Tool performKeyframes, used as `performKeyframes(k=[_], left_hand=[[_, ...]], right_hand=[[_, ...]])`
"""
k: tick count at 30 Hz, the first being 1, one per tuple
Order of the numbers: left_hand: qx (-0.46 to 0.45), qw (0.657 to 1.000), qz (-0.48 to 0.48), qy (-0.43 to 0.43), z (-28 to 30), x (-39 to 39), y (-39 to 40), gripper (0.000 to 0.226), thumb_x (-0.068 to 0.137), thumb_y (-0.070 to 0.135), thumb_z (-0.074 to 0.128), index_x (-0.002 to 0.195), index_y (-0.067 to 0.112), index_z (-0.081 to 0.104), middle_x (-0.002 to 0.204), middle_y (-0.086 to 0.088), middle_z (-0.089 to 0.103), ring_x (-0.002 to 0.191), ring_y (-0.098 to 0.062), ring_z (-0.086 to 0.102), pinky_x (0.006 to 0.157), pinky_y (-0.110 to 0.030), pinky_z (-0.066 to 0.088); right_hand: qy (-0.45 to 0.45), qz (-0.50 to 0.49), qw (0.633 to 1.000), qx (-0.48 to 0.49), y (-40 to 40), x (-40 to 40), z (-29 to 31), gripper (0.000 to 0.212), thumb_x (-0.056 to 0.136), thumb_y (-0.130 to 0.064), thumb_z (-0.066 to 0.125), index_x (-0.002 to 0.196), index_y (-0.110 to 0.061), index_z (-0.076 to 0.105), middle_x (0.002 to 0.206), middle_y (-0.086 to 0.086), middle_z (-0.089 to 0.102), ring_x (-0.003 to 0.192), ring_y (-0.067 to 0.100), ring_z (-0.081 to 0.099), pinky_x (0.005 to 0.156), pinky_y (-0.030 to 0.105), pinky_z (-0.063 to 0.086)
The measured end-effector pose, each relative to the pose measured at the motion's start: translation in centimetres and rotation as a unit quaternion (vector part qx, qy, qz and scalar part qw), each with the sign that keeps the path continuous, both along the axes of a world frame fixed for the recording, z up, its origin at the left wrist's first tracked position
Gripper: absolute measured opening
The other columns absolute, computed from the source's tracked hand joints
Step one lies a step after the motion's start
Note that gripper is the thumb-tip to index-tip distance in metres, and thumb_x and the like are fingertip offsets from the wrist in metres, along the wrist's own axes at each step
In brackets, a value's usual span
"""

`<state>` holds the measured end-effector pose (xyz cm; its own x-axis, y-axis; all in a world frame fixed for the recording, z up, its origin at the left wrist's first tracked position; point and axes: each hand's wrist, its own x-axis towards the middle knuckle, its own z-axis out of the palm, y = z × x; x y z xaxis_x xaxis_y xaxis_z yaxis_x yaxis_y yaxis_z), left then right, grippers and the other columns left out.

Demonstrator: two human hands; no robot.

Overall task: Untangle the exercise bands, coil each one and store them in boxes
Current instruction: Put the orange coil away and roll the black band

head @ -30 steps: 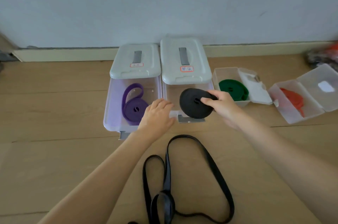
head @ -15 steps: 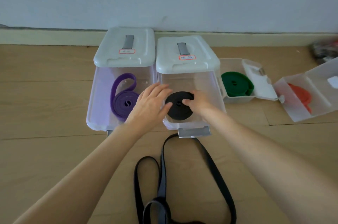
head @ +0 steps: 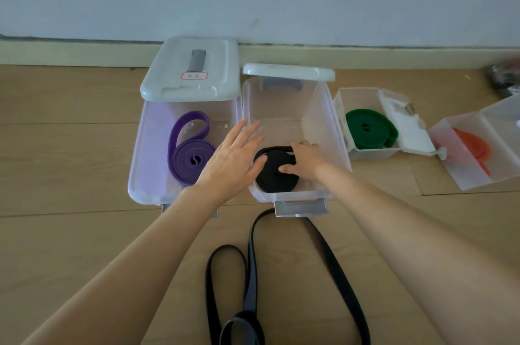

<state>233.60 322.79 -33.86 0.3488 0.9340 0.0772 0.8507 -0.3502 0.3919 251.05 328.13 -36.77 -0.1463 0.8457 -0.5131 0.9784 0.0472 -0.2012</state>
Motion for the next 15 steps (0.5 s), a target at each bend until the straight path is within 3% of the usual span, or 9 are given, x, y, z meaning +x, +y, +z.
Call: performKeyframes(k=[7,11,15], left_hand=[[-0.021,0.999,0.014,-0.035,1.0,0.1,-0.9,0.049,0.097,0.029,0.043,0.142,0.014,0.033,0.155,-0.003,0.019,0.145,-0.016,0.005,0.115,-0.032,0.011],[-0.024,0.998,0.031,-0.044,1.5,-0.4,-2.4,0.046,0.096,0.026,0.045,0.14,0.012,0.038,0.153,-0.004,0.026,0.144,-0.018,0.014,0.114,-0.033,0.017],[0.031,0.992,0.084,-0.083,3.1,-0.2,-6.2,0.033,0.088,0.006,0.056,0.121,0.0,0.057,0.135,-0.019,0.047,0.123,-0.036,0.045,0.1,-0.045,0.038]], right_hand=[[0.042,-0.019,0.999,-0.001,-0.4,0.4,0.9,0.087,0.086,-0.034,0.063,0.149,-0.013,0.008,0.147,0.018,0.027,0.131,0.038,0.03,0.104,0.043,0.033],[0.056,-0.015,0.997,0.049,-1.2,0.3,2.4,0.072,0.088,-0.027,0.06,0.146,-0.01,0.02,0.143,0.016,0.031,0.129,0.035,0.031,0.101,0.041,0.035],[0.109,0.009,0.981,0.161,-4.4,1.2,5.7,0.048,0.091,-0.016,0.054,0.136,-0.009,0.04,0.135,0.011,0.044,0.124,0.027,0.038,0.097,0.034,0.036]])
